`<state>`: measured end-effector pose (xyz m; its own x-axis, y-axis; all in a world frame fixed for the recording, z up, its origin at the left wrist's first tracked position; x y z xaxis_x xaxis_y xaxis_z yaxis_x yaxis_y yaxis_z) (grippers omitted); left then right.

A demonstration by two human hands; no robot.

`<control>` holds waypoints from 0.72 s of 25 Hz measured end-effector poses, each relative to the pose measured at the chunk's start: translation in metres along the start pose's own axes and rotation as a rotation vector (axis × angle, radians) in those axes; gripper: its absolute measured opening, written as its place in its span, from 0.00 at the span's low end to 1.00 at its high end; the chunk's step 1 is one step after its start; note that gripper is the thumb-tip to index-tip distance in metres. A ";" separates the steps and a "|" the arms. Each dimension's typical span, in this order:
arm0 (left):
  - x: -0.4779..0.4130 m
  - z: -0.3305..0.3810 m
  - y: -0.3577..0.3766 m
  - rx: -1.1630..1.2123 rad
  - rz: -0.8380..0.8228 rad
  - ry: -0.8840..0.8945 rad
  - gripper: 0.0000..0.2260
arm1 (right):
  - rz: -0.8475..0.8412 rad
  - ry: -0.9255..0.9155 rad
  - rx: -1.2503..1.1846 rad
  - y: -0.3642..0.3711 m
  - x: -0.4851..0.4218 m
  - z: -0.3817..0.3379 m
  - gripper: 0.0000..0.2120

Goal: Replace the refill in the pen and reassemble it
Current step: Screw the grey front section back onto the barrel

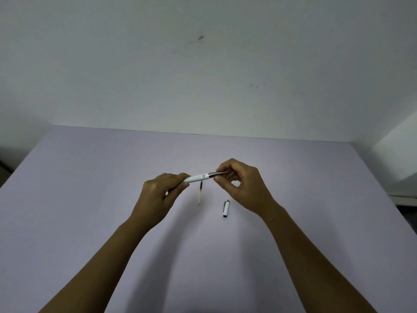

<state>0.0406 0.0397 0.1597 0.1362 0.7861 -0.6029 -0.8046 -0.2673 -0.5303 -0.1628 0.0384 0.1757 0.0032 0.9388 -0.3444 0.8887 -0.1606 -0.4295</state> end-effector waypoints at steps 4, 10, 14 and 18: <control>0.002 -0.002 0.000 0.011 -0.024 0.015 0.13 | -0.023 0.030 0.054 -0.001 -0.003 0.003 0.06; 0.003 -0.002 0.002 0.014 -0.032 0.020 0.12 | -0.020 -0.027 0.010 -0.002 -0.002 0.000 0.03; 0.004 -0.002 0.003 0.004 -0.030 0.030 0.11 | -0.016 0.013 0.057 -0.003 -0.006 0.003 0.05; 0.004 -0.003 0.002 -0.017 0.001 0.025 0.11 | -0.036 -0.052 0.062 -0.004 -0.005 0.001 0.10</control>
<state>0.0415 0.0410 0.1543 0.1501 0.7719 -0.6178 -0.7946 -0.2777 -0.5400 -0.1666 0.0345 0.1783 -0.0532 0.9275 -0.3699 0.8577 -0.1473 -0.4927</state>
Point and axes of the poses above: each hand's wrist, its own x-axis away from the middle knuckle, its own y-axis out of the palm, z = x × y, the point moved 4 cm from there along -x, towards the middle knuckle, and after that the axes turned 12 degrees about z, right-handed, at the moved point
